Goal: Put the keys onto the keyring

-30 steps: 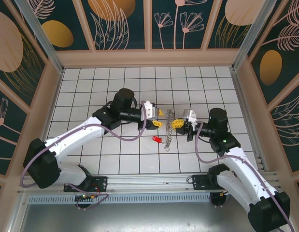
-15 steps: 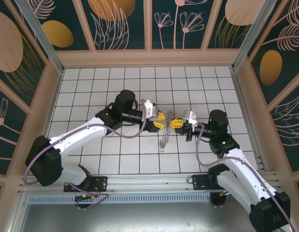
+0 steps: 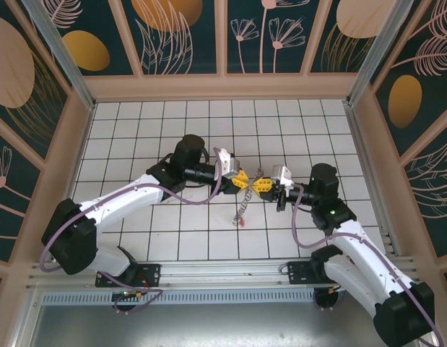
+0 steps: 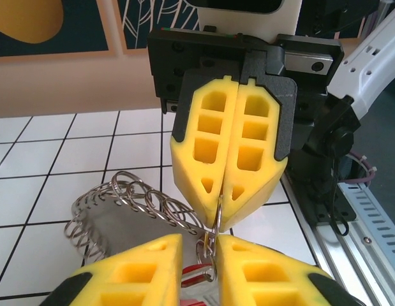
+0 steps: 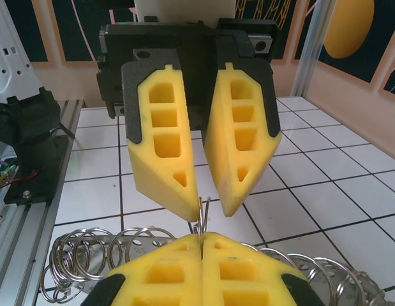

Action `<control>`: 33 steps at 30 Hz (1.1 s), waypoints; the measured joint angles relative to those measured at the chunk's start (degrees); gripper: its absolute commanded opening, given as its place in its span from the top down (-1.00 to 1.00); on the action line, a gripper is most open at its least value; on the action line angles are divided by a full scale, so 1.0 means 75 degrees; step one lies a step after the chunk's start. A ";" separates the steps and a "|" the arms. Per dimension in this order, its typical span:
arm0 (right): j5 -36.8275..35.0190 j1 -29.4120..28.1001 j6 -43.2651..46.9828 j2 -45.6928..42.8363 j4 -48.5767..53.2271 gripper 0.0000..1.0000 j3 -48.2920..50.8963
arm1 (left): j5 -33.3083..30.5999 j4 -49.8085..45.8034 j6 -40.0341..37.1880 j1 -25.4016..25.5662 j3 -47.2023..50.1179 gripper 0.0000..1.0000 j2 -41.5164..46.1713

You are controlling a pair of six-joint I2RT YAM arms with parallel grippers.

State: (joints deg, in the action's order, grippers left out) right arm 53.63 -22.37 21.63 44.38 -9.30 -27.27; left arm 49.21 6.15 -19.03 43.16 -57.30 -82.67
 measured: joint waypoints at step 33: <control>-0.1521 -0.0440 0.3346 0.2034 0.4922 0.28 -0.3261 | -0.1460 -0.2463 -0.1711 0.0003 -0.0991 1.00 0.0047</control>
State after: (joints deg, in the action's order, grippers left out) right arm 42.22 -25.67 46.72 59.64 27.62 -51.72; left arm 38.26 -12.32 -31.86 43.18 -64.73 -82.32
